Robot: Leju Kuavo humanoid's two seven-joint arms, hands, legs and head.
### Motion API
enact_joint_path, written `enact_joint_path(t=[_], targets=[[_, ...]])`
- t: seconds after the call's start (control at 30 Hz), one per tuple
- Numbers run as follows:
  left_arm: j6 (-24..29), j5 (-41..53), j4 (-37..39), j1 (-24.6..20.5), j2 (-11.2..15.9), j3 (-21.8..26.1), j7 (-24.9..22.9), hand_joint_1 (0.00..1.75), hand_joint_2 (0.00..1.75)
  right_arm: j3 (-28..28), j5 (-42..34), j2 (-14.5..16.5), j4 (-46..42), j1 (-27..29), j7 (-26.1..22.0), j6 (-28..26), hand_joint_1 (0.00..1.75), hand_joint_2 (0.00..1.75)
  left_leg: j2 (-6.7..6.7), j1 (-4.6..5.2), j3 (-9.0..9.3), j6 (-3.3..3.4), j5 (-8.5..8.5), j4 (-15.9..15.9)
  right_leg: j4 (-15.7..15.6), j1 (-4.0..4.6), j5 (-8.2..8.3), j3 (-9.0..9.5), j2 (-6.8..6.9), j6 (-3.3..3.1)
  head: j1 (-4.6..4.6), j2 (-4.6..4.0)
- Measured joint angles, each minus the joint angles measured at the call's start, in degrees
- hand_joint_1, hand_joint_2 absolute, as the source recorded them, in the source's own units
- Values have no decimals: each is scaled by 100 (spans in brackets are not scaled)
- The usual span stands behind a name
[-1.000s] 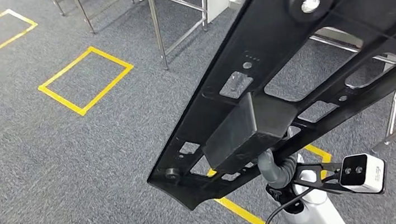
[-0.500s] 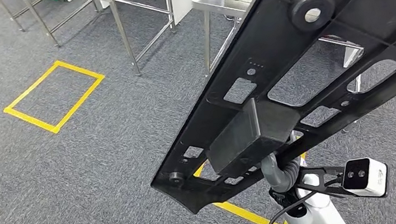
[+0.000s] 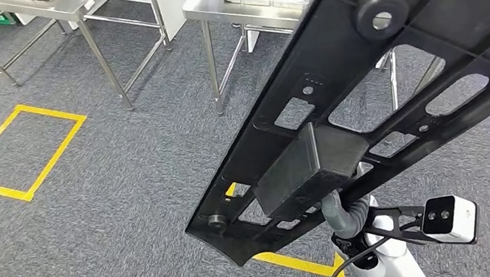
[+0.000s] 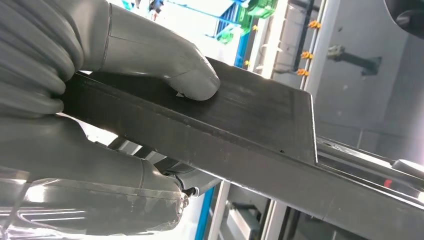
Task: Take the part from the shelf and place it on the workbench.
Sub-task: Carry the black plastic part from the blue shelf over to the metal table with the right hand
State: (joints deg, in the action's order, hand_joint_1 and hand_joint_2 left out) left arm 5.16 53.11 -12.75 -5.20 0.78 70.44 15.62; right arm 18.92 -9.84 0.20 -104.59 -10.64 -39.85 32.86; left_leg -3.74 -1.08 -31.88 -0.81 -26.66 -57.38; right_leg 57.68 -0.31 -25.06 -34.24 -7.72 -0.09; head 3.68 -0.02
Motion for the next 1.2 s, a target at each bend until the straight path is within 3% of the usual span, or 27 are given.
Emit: enact_joint_path(t=[0.03,0.1,0.17,0.23,0.27,0.3,0.37,0.43,0.47,0.53,0.6,0.67,0.7,0.73,0.77,0.8,0.83,0.9,0.97,1.03,1.1,1.2], targets=[[-2,12,-1,-15,-2,-1,3,0,175,-1,1,0,1,2,-1,-5,175,175,62,-4,11,34,16,24,11,-3,-5,-11,24,38,-1,0],[-9,23,-1,-37,-10,-2,9,0,175,0,9,0,2,-29,-1,-17,175,175,201,-21,43,106,46,79,257,14,-162,-132,313,100,-2,0],[-15,24,-1,-29,-17,-2,10,0,175,4,18,1,10,-64,-1,-23,175,175,351,-15,57,147,44,95,946,6,-510,-481,648,144,-2,0],[-15,23,-1,-18,-20,-2,3,0,175,8,20,2,33,-69,-1,-22,175,175,506,-9,59,148,25,88,1599,-22,-711,-836,730,176,-2,0],[-12,22,-1,-21,-23,-2,-3,0,175,8,20,3,48,-68,-1,-19,175,175,580,-9,66,142,11,84,1648,-34,-653,-872,747,185,-2,0],[-8,20,-1,-27,-28,-2,-8,0,175,8,21,5,61,-70,-1,-16,175,175,649,-9,80,132,-5,80,1449,-42,-495,-779,774,186,-2,0],[0,19,-1,-43,-43,-2,-15,0,175,8,25,11,73,-80,-1,-15,175,175,764,1,127,94,-48,73,624,-26,-121,-351,953,154,-2,0],[2,19,-1,-51,-56,-2,-14,0,175,10,33,22,77,-95,-1,-28,175,175,854,28,170,33,-92,69,78,18,31,-71,1094,83,-2,0],[3,20,0,-55,-60,-2,-14,0,175,11,37,27,78,-101,-2,-39,175,175,901,41,186,-1,-108,72,13,42,20,-46,1096,47,-2,0],[4,20,1,-76,-62,-2,-15,0,175,13,41,32,79,-103,-1,-66,175,175,975,36,220,-68,-137,80,-2,38,35,-48,967,-17,-2,0],[3,19,1,-99,-63,-2,-22,0,175,16,40,41,79,-112,-2,-92,175,175,804,14,174,-119,-291,-107,-41,4,53,-20,860,-91,-1,0],[3,9,1,-94,-61,-1,-39,0,175,24,39,59,80,-119,-3,-109,175,175,524,-1,-123,-144,-657,-779,-57,-5,61,-6,744,-139,-1,0],[3,1,1,-81,-60,0,-48,0,175,28,40,66,84,-115,-2,-112,175,175,458,-2,-336,-149,-836,-1208,-55,2,60,-7,674,-150,0,0],[3,-8,1,-68,-59,1,-53,0,175,30,40,68,89,-107,-2,-113,175,175,433,-1,-518,-151,-935,-1543,-52,11,59,-6,598,-153,0,0],[2,-16,1,-59,-60,1,-56,0,175,32,42,68,95,-99,-2,-114,175,175,425,-1,-615,-144,-911,-1678,-48,19,59,-2,520,-153,-1,0],[1,-24,1,-56,-60,0,-55,0,175,32,43,68,99,-93,-1,-115,175,175,416,-1,-593,-128,-756,-1551,-43,25,57,6,441,-152,-1,0],[0,-30,0,-59,-60,1,-52,0,175,32,43,68,102,-91,-1,-116,175,175,380,-1,-469,-105,-516,-1209,-37,29,54,17,363,-147,-1,0],[-5,-36,-1,-69,-49,2,-44,0,175,32,45,70,104,-94,-1,-117,175,175,150,-2,-137,-41,-111,-373,-18,30,48,19,222,-124,-1,0],[-16,-39,1,-76,-40,4,-33,0,175,33,51,75,109,-96,-2,-120,175,175,-8,12,13,3,-8,-3,-5,12,58,-18,99,-65,-1,0],[-32,-43,1,-92,-39,4,-20,0,175,33,57,78,113,-94,-1,-125,175,175,81,16,29,48,6,31,-12,-6,80,-53,-18,18,0,0],[-50,-46,0,-126,-42,4,-14,0,175,31,60,76,113,-94,0,-129,175,175,206,-9,50,125,43,89,130,11,-20,-131,120,81,-2,0],[-108,-63,1,-115,-45,6,-14,0,175,33,84,78,120,-101,-1,-131,175,175,378,-8,60,186,58,127,1154,3,-556,-628,630,144,-3,0]])
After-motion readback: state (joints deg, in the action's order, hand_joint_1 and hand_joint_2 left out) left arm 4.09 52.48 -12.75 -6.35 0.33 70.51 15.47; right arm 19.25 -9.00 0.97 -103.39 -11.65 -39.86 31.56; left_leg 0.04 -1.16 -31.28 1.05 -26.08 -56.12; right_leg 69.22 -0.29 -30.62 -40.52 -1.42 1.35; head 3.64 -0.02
